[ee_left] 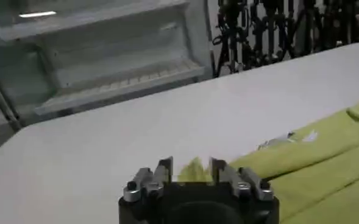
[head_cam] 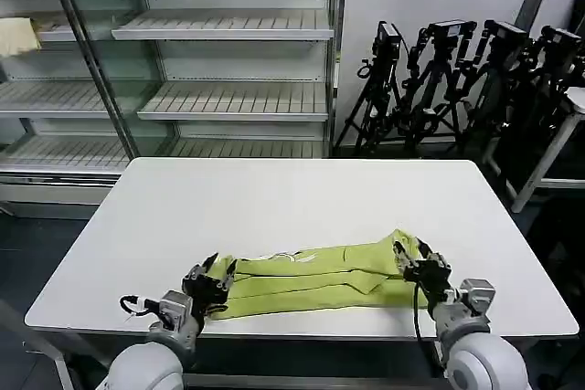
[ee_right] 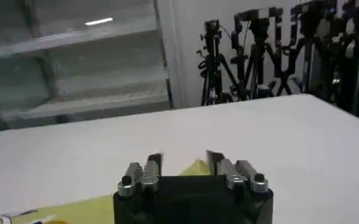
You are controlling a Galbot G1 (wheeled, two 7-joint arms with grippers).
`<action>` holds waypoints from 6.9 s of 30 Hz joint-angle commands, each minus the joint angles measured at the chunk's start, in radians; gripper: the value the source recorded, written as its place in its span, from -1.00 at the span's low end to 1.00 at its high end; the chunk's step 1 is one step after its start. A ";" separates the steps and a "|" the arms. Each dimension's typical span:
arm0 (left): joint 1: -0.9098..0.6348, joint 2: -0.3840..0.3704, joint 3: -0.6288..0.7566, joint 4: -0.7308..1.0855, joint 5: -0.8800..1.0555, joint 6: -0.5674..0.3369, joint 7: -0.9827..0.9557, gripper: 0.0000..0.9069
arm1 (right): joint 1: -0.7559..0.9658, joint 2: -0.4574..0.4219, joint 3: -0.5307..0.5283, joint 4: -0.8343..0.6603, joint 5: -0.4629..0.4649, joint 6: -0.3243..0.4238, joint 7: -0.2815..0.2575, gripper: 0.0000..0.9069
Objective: Fold and organize the clothes.
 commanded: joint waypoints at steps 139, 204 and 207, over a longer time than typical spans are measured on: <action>-0.078 -0.047 -0.238 0.038 -0.731 0.004 -0.075 1.00 | -0.197 0.098 0.031 0.152 -0.173 0.054 -0.003 1.00; -0.159 -0.188 -0.193 0.253 -0.984 -0.002 -0.004 -0.96 | -0.283 0.112 0.114 0.246 -0.162 0.054 -0.004 1.00; -0.134 -0.155 -0.280 0.201 -0.987 -0.002 -0.014 -0.96 | -0.274 0.111 0.114 0.243 -0.156 0.054 -0.004 1.00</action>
